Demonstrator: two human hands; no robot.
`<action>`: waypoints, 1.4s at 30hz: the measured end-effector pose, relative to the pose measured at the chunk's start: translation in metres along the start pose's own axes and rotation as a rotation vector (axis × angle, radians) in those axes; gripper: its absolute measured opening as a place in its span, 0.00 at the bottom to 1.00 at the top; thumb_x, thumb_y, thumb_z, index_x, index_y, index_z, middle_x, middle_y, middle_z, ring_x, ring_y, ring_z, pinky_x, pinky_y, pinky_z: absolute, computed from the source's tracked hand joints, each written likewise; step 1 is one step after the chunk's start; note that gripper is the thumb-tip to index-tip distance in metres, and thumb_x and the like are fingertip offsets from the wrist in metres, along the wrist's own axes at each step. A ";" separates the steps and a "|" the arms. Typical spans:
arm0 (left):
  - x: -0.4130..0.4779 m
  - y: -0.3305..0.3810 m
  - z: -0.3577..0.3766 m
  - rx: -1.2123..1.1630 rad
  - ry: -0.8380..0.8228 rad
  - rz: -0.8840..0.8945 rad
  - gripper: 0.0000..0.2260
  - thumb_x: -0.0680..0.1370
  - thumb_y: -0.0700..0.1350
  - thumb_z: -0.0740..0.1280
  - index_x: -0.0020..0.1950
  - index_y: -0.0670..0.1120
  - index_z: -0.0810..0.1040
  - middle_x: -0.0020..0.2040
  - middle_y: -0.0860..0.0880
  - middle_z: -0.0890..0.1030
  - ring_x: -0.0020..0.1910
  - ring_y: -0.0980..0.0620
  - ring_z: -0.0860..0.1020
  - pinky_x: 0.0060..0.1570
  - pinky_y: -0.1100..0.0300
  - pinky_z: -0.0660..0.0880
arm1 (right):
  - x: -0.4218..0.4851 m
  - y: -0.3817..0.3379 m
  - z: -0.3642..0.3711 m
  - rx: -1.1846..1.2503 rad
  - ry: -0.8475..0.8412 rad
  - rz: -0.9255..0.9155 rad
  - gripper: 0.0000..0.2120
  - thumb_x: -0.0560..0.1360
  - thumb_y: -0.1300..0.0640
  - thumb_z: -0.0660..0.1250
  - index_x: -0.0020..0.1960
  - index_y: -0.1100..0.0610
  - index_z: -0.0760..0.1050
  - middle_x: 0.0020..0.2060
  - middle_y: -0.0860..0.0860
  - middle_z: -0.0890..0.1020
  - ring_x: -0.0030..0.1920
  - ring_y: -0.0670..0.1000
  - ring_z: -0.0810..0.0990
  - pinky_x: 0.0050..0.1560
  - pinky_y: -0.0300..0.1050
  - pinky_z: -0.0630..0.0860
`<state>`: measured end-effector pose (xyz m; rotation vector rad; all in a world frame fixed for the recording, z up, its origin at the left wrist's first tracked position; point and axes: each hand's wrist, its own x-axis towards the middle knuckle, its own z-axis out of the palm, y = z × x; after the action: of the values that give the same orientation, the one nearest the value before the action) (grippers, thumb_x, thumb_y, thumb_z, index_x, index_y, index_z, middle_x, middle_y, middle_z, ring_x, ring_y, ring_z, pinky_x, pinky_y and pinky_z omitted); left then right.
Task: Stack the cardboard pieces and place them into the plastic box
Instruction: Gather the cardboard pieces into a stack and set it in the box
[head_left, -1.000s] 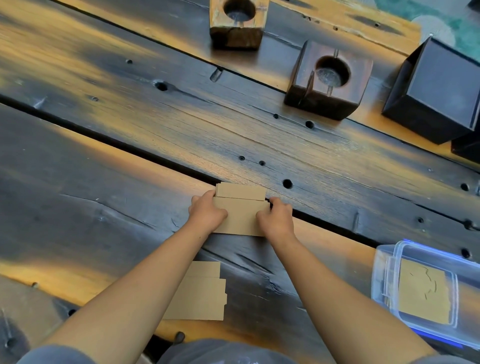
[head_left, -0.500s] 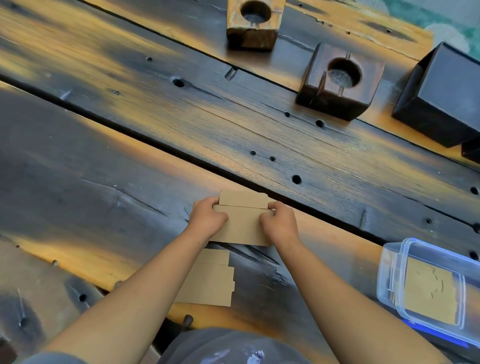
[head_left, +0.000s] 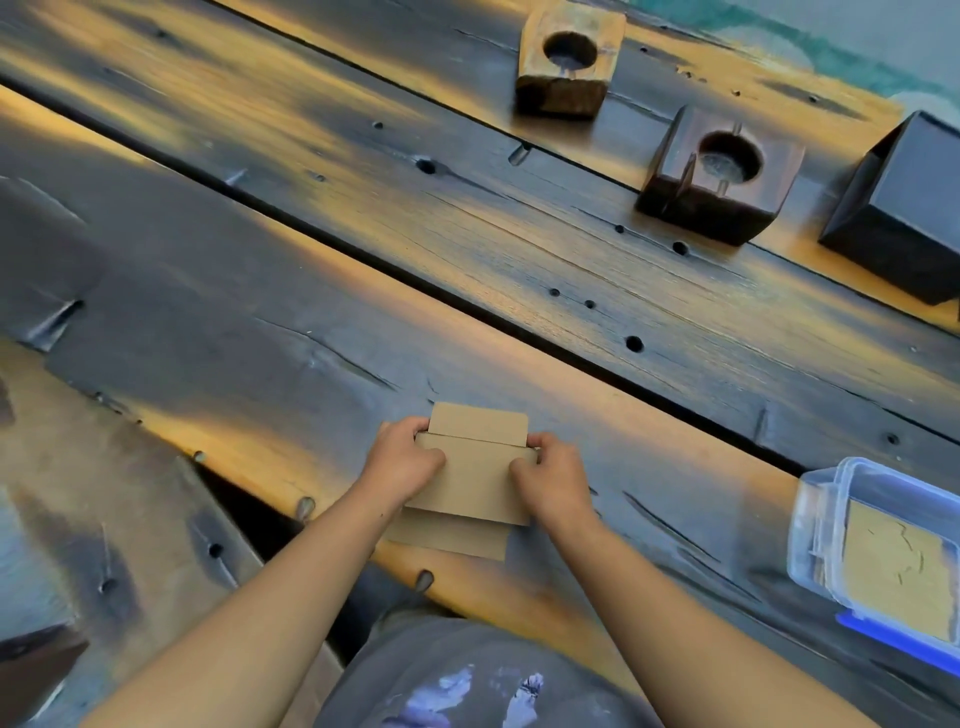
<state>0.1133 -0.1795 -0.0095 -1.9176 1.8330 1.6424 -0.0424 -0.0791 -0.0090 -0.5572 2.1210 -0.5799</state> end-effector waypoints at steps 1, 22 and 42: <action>-0.003 -0.006 0.000 0.020 0.002 -0.008 0.19 0.72 0.39 0.65 0.61 0.50 0.81 0.60 0.43 0.77 0.59 0.44 0.77 0.63 0.47 0.76 | -0.003 0.003 0.004 -0.007 -0.006 0.000 0.20 0.71 0.61 0.62 0.62 0.56 0.77 0.56 0.59 0.79 0.54 0.57 0.79 0.57 0.50 0.77; -0.018 -0.066 0.001 0.069 -0.021 0.008 0.22 0.74 0.42 0.68 0.67 0.55 0.74 0.59 0.49 0.71 0.54 0.51 0.76 0.59 0.53 0.75 | -0.026 0.031 0.033 -0.032 -0.083 0.013 0.15 0.71 0.60 0.61 0.55 0.51 0.74 0.55 0.54 0.78 0.56 0.53 0.77 0.57 0.54 0.77; -0.021 -0.054 0.013 -0.044 -0.124 -0.141 0.18 0.75 0.40 0.71 0.61 0.53 0.71 0.58 0.46 0.78 0.50 0.48 0.78 0.38 0.52 0.81 | -0.027 0.036 0.020 -0.052 -0.135 0.150 0.15 0.73 0.61 0.64 0.56 0.51 0.65 0.54 0.54 0.76 0.51 0.56 0.77 0.45 0.49 0.74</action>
<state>0.1505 -0.1395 -0.0339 -1.8671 1.5915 1.7260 -0.0180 -0.0390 -0.0239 -0.4486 2.0337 -0.3936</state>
